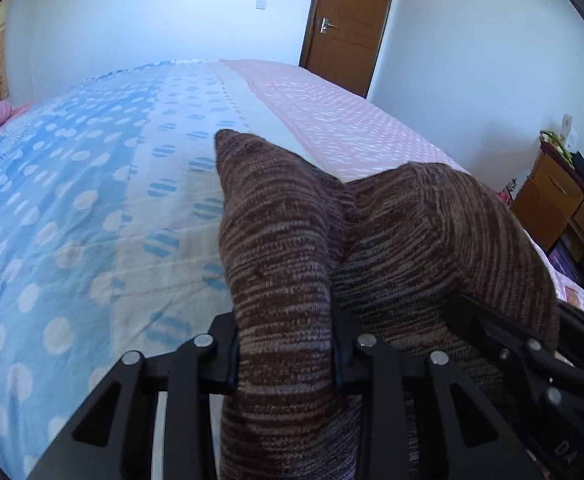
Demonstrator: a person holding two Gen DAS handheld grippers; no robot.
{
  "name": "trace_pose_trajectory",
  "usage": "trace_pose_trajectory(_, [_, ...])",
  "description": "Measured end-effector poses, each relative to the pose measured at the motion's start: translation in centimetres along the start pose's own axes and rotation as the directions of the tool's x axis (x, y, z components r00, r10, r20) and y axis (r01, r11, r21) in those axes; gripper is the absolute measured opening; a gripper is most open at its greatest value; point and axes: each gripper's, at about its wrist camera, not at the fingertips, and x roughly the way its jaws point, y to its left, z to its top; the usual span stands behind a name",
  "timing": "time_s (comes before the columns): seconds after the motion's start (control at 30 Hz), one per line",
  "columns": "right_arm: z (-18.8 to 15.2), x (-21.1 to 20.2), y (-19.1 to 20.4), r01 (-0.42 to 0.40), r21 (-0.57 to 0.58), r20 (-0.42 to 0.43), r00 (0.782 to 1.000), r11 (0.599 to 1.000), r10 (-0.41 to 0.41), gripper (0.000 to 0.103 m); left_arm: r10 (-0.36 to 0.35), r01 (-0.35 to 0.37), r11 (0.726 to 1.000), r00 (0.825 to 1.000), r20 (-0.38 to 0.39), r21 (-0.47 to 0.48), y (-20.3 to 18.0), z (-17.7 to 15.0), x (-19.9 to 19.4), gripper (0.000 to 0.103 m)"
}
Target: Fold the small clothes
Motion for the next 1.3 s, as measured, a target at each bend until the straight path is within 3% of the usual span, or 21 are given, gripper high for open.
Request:
trace_pose_trajectory(0.2, [-2.1, -5.7, 1.1, -0.013, 0.047, 0.053, 0.999, 0.999, 0.011, 0.027, -0.027, 0.027, 0.999, 1.000, 0.008, 0.027, -1.4, -1.7, -4.0, 0.033])
trace_pose_trajectory(0.63, [-6.5, -16.9, 0.2, 0.069, 0.085, 0.159, 0.984, 0.994, -0.082, 0.026, -0.142, 0.137, 0.983, 0.989, 0.033, 0.120, -7.2, -4.5, -9.8, 0.033])
trace_pose_trajectory(0.97, [-8.1, -20.5, -4.2, 0.159, 0.138, 0.198, 0.963, 0.978, -0.184, 0.026, -0.222, 0.214, 0.958, 0.975, 0.024, 0.191, -13.2, -4.6, -8.7, 0.033])
trace_pose_trajectory(1.1, [-7.7, -20.8, -6.2, 0.212, 0.146, 0.221, 0.945, 0.966, -0.240, 0.026, -0.243, 0.228, 0.947, 0.969, 0.039, 0.225, -15.8, -3.8, -7.4, 0.033])
trace_pose_trajectory(1.3, [-7.7, -20.0, -9.8, 0.269, 0.204, 0.206, 0.928, 0.941, -0.310, 0.026, -0.255, 0.247, 0.936, 0.967, 0.002, 0.250, -19.5, -3.0, -4.7, 0.033])
